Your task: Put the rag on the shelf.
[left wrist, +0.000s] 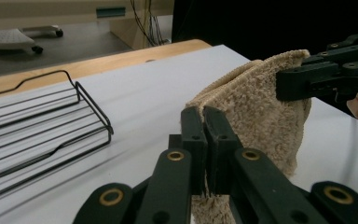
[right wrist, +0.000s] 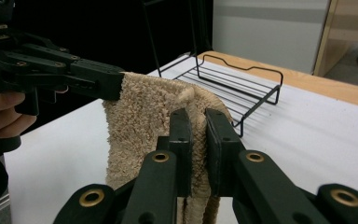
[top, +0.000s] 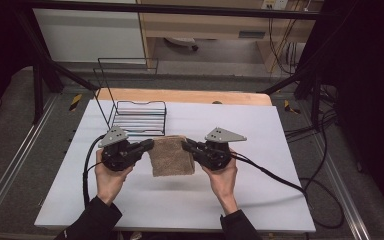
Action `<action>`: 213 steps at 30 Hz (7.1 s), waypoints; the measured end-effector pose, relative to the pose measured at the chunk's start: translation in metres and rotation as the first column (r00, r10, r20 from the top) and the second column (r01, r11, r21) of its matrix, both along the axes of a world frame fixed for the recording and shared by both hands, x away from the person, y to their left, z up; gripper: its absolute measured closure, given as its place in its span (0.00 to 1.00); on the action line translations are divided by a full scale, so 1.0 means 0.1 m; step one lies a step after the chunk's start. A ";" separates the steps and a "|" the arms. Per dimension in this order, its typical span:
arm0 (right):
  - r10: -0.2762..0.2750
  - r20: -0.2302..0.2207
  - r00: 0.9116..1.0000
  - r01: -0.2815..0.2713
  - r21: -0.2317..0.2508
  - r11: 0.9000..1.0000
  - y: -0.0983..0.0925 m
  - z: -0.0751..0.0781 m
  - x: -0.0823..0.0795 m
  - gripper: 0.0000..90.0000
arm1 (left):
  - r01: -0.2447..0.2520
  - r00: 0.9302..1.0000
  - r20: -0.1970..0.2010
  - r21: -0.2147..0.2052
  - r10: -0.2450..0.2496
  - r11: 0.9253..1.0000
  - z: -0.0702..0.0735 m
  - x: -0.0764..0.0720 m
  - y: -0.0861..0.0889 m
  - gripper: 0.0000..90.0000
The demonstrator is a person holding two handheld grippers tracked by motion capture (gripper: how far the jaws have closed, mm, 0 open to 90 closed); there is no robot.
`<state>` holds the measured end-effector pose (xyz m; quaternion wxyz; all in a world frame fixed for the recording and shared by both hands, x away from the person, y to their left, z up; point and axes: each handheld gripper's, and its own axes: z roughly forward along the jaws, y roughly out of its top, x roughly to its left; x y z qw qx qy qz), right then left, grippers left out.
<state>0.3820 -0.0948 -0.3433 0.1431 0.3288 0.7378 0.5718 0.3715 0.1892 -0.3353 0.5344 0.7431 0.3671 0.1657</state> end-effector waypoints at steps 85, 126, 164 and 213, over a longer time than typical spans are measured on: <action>-0.067 0.289 0.955 0.029 0.134 0.991 0.94 1.21 0.55 0.91 | -0.167 0.938 0.267 -0.212 0.221 0.963 1.19 0.43 0.78 0.97; -0.100 0.335 0.937 0.050 0.153 0.987 1.26 1.76 1.04 0.91 | -0.204 0.910 0.308 -0.253 0.278 0.946 1.71 0.94 1.01 0.97; -0.104 0.246 0.964 0.092 0.059 0.994 1.40 1.44 1.61 0.91 | -0.246 0.930 0.237 -0.163 0.280 0.956 1.33 1.46 1.07 0.97; 0.000 0.250 0.968 0.014 -0.052 0.999 1.34 1.08 1.24 0.89 | -0.157 0.971 0.172 -0.073 0.167 0.985 0.96 1.00 1.13 0.95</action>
